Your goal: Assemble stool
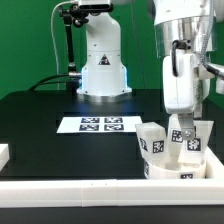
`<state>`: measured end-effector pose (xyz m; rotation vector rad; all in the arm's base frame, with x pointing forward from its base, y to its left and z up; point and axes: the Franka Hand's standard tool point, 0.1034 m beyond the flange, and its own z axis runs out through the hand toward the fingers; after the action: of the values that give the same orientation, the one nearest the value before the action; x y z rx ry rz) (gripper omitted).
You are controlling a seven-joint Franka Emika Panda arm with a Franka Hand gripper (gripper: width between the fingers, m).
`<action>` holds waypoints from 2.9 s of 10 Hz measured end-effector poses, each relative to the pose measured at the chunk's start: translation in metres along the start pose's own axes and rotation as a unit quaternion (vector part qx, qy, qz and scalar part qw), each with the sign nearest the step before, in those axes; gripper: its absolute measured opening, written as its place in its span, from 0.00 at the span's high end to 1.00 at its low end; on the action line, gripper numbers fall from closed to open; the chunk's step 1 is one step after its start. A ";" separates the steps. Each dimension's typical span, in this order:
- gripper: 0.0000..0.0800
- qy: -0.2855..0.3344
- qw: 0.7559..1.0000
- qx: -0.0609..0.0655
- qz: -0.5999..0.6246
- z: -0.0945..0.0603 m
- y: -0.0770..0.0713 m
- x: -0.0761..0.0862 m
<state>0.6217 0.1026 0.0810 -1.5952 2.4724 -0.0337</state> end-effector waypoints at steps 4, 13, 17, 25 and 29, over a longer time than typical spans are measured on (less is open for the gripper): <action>0.19 -0.009 0.999 -0.004 -0.051 -0.019 -0.007 -0.003; 0.19 -0.001 0.929 -0.011 -0.369 -0.019 -0.009 -0.003; 0.19 -0.001 0.868 -0.008 -0.497 -0.023 -0.012 -0.003; 0.19 0.026 0.599 0.002 -0.801 -0.024 -0.014 -0.013; 0.19 0.035 0.504 -0.002 -0.863 -0.025 -0.015 -0.014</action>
Offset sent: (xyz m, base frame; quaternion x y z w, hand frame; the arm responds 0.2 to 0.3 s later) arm 0.0027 -0.0011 0.0417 -0.0318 -0.0248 -0.0994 0.9942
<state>0.6363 0.1065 0.1099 -3.1010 -0.1283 -0.3385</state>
